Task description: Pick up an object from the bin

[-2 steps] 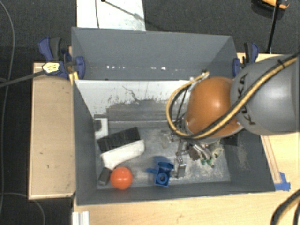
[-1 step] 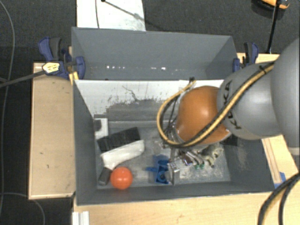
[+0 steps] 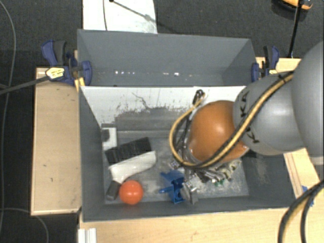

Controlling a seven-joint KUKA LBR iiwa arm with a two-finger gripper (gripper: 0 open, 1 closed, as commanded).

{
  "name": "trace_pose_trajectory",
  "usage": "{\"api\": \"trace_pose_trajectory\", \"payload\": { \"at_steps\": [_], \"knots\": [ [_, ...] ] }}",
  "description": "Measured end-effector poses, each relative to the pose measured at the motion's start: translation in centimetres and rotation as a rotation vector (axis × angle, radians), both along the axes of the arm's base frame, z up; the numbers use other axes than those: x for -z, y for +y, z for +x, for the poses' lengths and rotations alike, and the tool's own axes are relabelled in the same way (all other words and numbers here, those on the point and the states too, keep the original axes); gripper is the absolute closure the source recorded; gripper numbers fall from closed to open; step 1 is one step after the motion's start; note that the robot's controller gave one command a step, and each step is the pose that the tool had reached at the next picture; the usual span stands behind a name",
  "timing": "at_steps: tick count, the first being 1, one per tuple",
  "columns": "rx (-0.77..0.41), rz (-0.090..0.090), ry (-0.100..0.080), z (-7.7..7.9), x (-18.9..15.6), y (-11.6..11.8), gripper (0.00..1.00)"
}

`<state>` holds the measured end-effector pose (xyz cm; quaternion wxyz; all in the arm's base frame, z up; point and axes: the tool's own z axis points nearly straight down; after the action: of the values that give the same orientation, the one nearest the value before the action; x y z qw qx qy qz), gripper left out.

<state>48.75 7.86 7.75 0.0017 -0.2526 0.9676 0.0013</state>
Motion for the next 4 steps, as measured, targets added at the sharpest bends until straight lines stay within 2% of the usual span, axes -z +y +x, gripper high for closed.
{"api": "trace_pose_trajectory", "payload": {
  "at_steps": [4],
  "knots": [
    [0.009,-0.001,0.001,-0.02,0.05,-0.06,1.00]
  ]
}}
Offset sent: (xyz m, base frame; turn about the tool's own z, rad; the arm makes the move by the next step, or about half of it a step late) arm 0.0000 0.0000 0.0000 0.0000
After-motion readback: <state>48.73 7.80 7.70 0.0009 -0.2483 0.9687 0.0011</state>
